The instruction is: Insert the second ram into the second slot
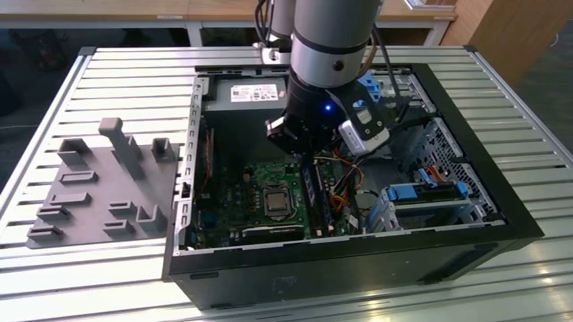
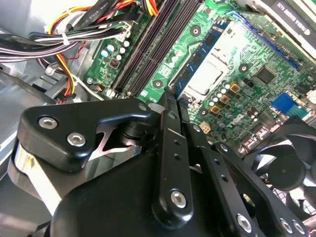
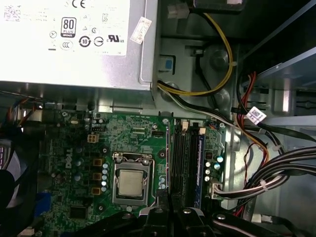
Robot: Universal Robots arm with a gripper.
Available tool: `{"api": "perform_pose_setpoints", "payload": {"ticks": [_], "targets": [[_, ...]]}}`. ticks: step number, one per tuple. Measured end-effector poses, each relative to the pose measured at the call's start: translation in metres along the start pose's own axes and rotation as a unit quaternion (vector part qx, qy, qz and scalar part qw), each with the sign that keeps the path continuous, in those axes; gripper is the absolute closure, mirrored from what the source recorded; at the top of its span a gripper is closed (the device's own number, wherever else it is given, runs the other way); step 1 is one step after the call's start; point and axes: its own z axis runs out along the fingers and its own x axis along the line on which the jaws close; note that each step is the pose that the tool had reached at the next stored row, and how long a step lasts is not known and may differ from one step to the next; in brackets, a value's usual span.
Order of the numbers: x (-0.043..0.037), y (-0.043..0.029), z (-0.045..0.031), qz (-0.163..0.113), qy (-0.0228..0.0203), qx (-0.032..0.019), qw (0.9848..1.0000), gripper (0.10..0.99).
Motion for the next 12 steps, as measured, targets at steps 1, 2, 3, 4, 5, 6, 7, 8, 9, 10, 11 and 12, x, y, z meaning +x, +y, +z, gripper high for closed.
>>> {"api": "perform_pose_setpoints", "payload": {"ticks": [1, 2, 3, 4, 5, 6, 7, 8, 9, 10, 11, 12], "targets": [[0.0, 0.0, 0.0005, 0.0, 0.0, -0.0004, 1.0, 0.949], [0.0, 0.0, 0.0012, 0.0, -0.0001, -0.0008, 1.0, 0.949], [0.0, 0.0, 0.0018, 0.001, -0.0001, -0.0012, 1.0, 0.949], [-0.0002, -0.0001, 0.0023, 0.001, -0.0001, -0.0017, 1.0, 0.949], [-0.0003, -0.0001, 0.0027, 0.001, -0.0001, -0.002, 1.0, 0.949], [-0.0003, -0.0001, 0.0031, 0.001, -0.0001, -0.0021, 1.0, 0.949], [-0.0003, -0.0001, 0.0033, 0.001, -0.0001, -0.0021, 1.0, 0.949], [-0.0003, -0.0001, 0.0033, 0.001, -0.0001, -0.002, 1.0, 0.949], [-0.0003, -0.0001, 0.0036, 0.001, -0.0001, -0.0021, 1.0, 0.949], [-0.0003, -0.0001, 0.0038, 0.001, -0.0001, -0.0021, 1.0, 0.949], [-0.0003, -0.0001, 0.0041, 0.001, -0.0002, -0.0022, 1.0, 0.949], [-0.0003, -0.0001, 0.0047, 0.001, -0.0002, -0.0023, 1.0, 0.949]]}}
